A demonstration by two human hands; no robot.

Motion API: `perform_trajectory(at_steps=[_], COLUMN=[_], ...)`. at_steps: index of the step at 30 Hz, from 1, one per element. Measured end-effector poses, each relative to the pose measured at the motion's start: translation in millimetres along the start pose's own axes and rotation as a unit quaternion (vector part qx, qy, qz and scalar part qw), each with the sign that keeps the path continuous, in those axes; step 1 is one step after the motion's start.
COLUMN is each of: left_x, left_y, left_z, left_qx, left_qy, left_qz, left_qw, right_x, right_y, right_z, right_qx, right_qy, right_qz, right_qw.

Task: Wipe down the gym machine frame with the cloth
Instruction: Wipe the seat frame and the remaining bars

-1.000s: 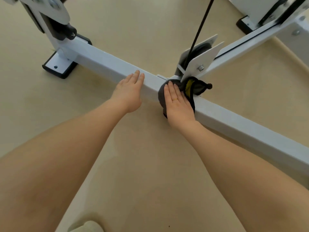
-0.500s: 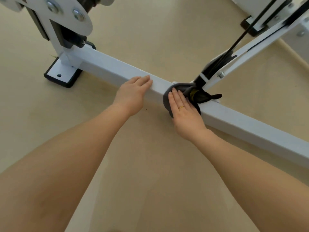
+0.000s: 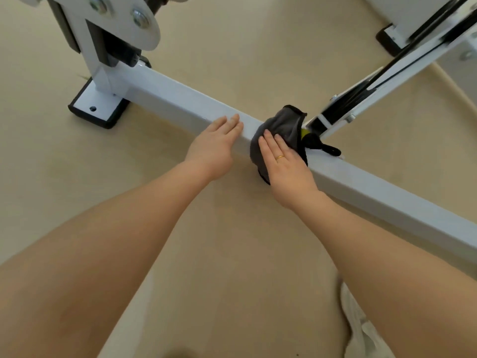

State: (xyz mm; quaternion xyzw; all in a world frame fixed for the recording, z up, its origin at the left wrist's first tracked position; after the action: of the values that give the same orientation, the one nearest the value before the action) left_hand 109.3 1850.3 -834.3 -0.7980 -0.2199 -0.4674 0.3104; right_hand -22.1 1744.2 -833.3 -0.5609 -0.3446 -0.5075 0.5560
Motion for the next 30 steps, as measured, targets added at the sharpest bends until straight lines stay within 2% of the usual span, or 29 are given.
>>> perform_trajectory(at_steps=[2,4,7,10,14,19,27,30], left_x=[8,15,18,14,10,16,20,17], left_y=[-1,-1,6,11,8,11,2,1], left_z=[-1,1,15,23,23,23,34,36], left_qx=[0.009,0.02,0.074,0.145,0.163,0.183,0.149,0.187], left_qy=[-0.07,-0.105,-0.02,0.057,0.009,-0.057,0.003,0.046], left_qz=[-0.013,-0.057,-0.073,-0.047,-0.041,-0.034,-0.008,-0.029], left_qw=[0.997,0.993,0.994,0.987,0.986,0.981,0.989,0.981], right_x=[2,6,6,0,-4,8,11,6], right_y=[29,59,82,65,45,77,90,66], right_z=[2,4,-1,-13,-18,2,14,-2], right_qx=[0.011,0.034,0.064,0.028,0.012,0.042,0.055,0.064], right_qy=[0.009,0.025,0.024,0.013,-0.055,-0.047,-0.029,-0.06], right_qz=[-0.021,-0.029,-0.041,-0.069,-0.057,-0.036,-0.023,-0.018], right_qw=[1.0,0.999,0.997,0.997,0.997,0.997,0.998,0.996])
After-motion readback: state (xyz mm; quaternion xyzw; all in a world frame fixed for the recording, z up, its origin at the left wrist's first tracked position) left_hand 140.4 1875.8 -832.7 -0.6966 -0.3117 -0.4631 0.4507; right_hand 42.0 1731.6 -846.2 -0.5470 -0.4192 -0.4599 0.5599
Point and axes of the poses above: each hand's wrist, its own y-axis towards the middle knuckle, its own x-axis out of the back of the hand, z = x × y, the point moved 1 cm from there along y, towards the middle knuckle, and after that the axes turned 11 degrees about x, right-handed, at the moved point
